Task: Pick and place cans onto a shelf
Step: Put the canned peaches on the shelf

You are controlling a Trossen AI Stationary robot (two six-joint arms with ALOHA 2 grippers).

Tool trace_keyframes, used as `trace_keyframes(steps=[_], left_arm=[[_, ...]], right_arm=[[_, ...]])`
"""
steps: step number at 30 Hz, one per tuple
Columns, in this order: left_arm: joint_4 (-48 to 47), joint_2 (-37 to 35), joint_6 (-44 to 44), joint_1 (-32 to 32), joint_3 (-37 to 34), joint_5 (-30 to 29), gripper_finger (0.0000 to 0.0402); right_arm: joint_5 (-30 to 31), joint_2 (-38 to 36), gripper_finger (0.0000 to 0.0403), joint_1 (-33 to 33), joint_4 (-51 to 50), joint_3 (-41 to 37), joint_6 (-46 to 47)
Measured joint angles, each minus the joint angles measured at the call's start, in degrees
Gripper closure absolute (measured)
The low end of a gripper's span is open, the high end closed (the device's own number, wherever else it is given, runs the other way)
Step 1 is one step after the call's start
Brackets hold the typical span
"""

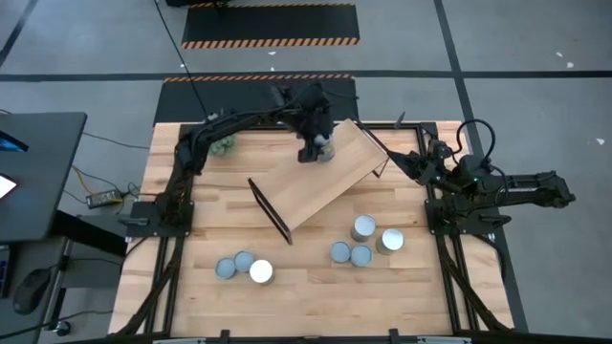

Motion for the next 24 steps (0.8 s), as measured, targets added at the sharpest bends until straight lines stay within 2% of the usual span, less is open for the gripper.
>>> trace_keyframes(steps=[8, 21, 24], left_arm=[[-0.12, -0.02, 1.22, -2.42, -0.04, -5.74, 0.0079], [1.50, -0.02, 2.25, -3.23, -0.04, -5.80, 0.0008], [1.79, -0.03, 2.30, -3.59, -0.07, -8.44, 0.0003]], right_arm=[[-1.10, 0.00, 0.0386, 0.00, 0.00, 0.00, -0.39], [-1.38, 0.00, 0.0386, 0.00, 0.13, 0.00, 0.02], [-1.49, 0.00, 0.0386, 0.00, 0.36, 0.00, 0.02]])
